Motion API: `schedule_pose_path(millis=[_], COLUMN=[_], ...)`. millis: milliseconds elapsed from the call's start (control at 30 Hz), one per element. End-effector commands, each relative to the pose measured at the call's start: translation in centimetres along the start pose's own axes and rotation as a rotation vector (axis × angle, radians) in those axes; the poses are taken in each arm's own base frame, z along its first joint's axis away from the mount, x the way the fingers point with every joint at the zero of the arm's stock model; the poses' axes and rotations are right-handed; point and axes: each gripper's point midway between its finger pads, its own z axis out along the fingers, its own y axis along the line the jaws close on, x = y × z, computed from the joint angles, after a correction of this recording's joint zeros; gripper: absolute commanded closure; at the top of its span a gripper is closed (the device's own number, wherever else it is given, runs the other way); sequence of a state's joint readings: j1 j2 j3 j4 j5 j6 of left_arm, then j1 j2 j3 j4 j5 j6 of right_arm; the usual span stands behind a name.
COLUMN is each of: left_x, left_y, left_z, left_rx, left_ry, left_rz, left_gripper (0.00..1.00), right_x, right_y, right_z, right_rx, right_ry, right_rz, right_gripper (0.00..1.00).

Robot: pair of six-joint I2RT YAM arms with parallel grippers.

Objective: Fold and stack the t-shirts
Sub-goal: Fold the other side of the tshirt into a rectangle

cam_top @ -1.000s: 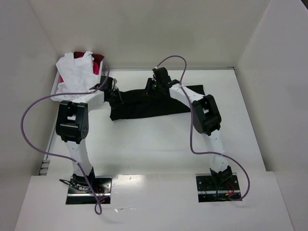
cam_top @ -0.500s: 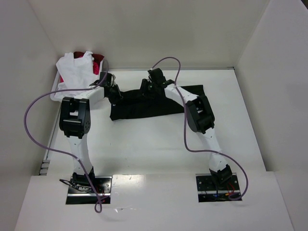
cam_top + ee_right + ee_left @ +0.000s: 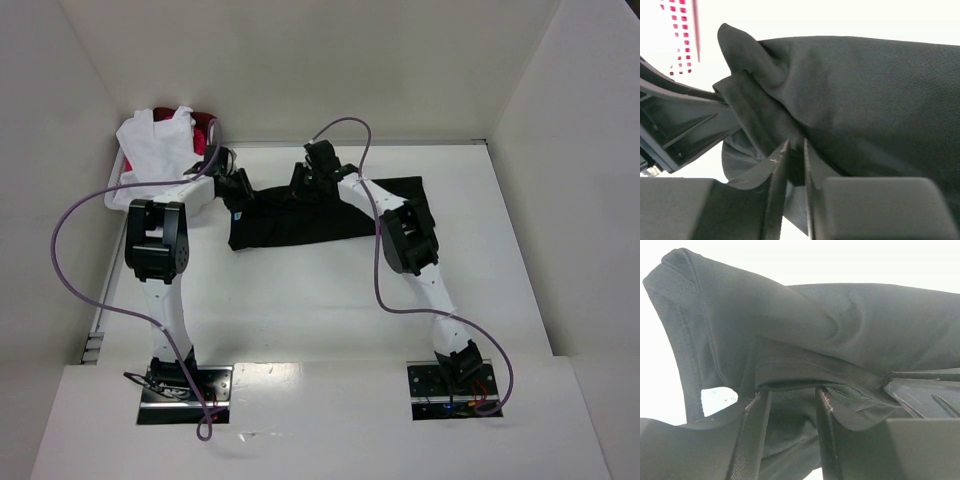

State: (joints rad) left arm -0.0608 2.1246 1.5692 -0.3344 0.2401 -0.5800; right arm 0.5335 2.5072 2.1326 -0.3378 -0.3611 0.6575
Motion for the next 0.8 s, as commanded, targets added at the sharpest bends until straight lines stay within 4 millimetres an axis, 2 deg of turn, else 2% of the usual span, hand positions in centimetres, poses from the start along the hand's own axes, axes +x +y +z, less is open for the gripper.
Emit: schedule_pose_path(millis=[0,133,267,300,333,367,400,467,500,633,767], left_x=[-1.1,-1.0,-1.0,-1.0,-1.0,-1.0,-1.0,-1.0,-1.0,-1.0,-2.3], left_y=[-0.8,-0.9,-0.9,-0.9,-0.9,-0.9,-0.9,-0.9,-0.9,-1.3,-2.0], left_z=[0.5,0.4,0.4,0.4,0.4,0.4,0.4,0.4,0.4,0.4,0.3], left_rx=[0.031,0.04,0.04,0.04,0.04,0.04,0.04,0.04,0.04,0.062,0.096], left_ry=[-0.025,-0.02,-0.02,-0.02,-0.02,-0.02,-0.02,-0.02,-0.02,-0.019,-0.044], left_rz=[0.008,0.008,0.008,0.008,0.017,0.017,0.017,0.017,0.017,0.021,0.017], left_gripper=[0.51,0.47,0.42,0.41,0.41,0.38,0.35,0.29,0.2,0.05,0.05], right_x=[-0.4,-0.8,-1.7,-2.8,-2.5,-2.7,-3.8,-4.0,-5.0,-5.5,-4.6], right_y=[1.5,1.2,1.0,1.8,1.6,1.7,1.5,1.7,1.8,2.3,2.0], right_z=[0.0,0.2,0.5,0.0,0.2,0.3,-0.2,-0.4,-1.3,-2.9,-3.7], right_rx=[-0.018,0.004,0.036,0.028,0.037,0.032,0.04,0.037,0.037,0.051,0.06], right_ry=[-0.01,-0.015,-0.035,-0.062,-0.051,-0.056,-0.076,-0.08,-0.096,-0.11,-0.098], right_rz=[-0.027,-0.034,-0.052,-0.061,-0.056,-0.058,-0.063,-0.064,-0.075,-0.128,-0.123], right_gripper=[0.78,0.92,0.94,0.94,0.92,0.84,0.81,0.75,0.7,0.65,0.64])
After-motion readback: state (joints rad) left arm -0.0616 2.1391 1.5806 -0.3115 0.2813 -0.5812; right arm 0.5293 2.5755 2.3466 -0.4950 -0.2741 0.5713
